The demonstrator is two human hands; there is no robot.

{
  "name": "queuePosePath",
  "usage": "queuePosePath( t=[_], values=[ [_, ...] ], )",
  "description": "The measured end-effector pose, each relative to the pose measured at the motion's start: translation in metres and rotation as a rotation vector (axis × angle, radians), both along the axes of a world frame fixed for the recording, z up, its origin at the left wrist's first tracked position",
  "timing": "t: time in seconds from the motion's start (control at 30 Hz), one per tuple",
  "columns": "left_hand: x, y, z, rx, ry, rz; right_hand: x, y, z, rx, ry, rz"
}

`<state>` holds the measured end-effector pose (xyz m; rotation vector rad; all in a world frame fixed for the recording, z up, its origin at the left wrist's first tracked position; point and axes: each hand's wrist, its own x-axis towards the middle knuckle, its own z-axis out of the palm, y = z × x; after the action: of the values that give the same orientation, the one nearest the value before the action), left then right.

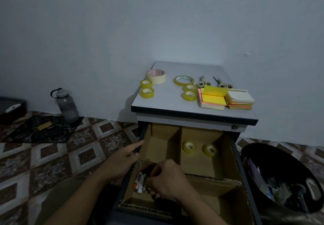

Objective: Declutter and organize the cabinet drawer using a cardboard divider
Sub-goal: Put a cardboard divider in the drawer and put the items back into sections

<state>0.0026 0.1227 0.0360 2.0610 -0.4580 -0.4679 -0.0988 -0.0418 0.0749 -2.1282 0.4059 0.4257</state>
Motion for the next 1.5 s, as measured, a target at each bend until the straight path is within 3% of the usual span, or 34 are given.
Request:
queuePosePath(
  t=[0.3, 0.6, 0.83, 1.1, 1.27, 1.37, 1.5],
  values=[
    [-0.019, -0.004, 0.045, 0.120, -0.246, 0.116, -0.011, -0.042, 0.041, 0.024, -0.140, 0.244],
    [0.022, -0.020, 0.114, -0.066, -0.480, 0.245, 0.022, -0.102, 0.091, -0.135, -0.474, 0.170],
    [0.089, -0.045, 0.127, -0.004, -0.503, 0.207, 0.096, -0.146, 0.125, -0.369, -0.772, -0.011],
    [0.139, -0.054, 0.109, 0.149, -0.503, 0.158, 0.159, -0.165, 0.118, -0.759, -0.521, 0.111],
    [0.146, -0.061, 0.102, 0.096, -0.552, 0.167, 0.169, -0.161, 0.110, -0.928, -0.475, 0.131],
    [0.146, -0.066, 0.100, 0.055, -0.585, 0.172, 0.170, -0.162, 0.108, -0.893, -0.482, 0.141],
    [0.155, -0.068, 0.104, -0.073, -0.604, 0.214, 0.176, -0.171, 0.116, -0.695, -0.552, 0.082]
  ],
)
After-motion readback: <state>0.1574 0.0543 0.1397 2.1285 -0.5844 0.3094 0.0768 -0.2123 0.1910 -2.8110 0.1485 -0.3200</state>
